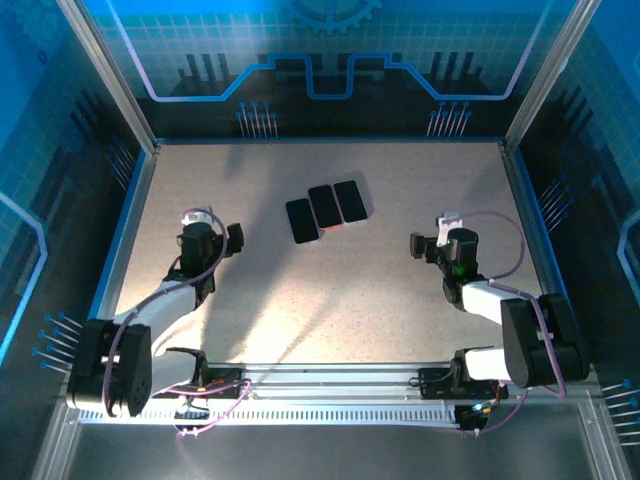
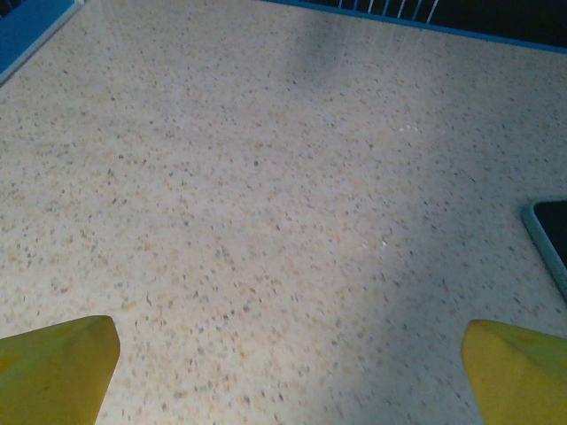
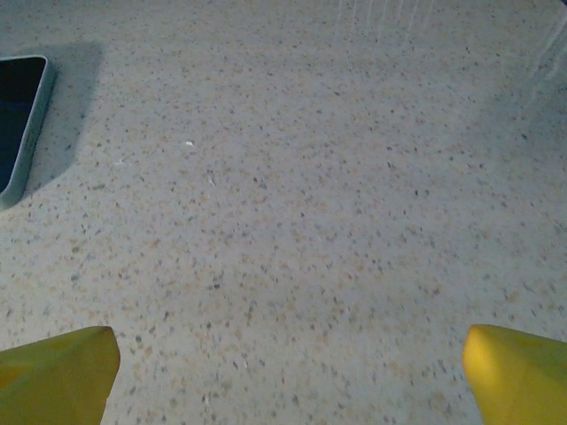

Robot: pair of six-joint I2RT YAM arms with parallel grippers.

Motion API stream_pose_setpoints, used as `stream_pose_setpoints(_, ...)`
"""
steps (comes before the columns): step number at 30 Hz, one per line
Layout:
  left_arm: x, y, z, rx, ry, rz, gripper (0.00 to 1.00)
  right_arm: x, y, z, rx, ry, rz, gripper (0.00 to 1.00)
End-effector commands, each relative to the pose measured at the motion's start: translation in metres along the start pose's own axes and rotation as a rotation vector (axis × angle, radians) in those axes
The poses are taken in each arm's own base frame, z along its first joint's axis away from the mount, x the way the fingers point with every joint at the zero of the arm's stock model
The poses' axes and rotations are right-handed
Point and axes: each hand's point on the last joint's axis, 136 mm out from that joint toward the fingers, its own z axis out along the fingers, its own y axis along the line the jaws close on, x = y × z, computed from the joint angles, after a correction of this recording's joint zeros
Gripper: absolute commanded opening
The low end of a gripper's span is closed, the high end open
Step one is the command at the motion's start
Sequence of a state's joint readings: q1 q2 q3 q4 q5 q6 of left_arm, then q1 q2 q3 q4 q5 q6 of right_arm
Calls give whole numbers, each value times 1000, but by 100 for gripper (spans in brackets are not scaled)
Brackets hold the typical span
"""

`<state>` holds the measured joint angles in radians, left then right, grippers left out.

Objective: Put the phone into the phone case

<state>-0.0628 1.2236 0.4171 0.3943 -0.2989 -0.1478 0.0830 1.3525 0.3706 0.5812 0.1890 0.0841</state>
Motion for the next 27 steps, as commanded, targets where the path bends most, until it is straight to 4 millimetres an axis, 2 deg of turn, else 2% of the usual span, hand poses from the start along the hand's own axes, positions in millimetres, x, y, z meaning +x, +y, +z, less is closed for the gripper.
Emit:
stream_pose_setpoints(1, -17, -2, 8, 44, -116, 14, 100, -43, 0, 8, -11, -131, -36, 100)
stream_pose_setpoints(3, -17, -4, 15, 69, -129, 17, 100, -43, 1, 12, -21, -151, -47, 100)
stream_pose_setpoints(7, -19, -14, 22, 126, -134, 62, 99, -28, 10, 24, -69, -143, -62, 100)
stream_pose_setpoints(15, 2, -23, 38, 196, -130, 90, 99, -26, 10, 23, -89, -157, -54, 100)
stream_pose_setpoints(22, -1, -26, 40, 210, -128, 103, 99, -27, 9, 23, -81, -157, -55, 100)
stream_pose_setpoints(27, 0, -27, 41, 211, -127, 103, 99, -26, -1, 22, 8, -164, -45, 100)
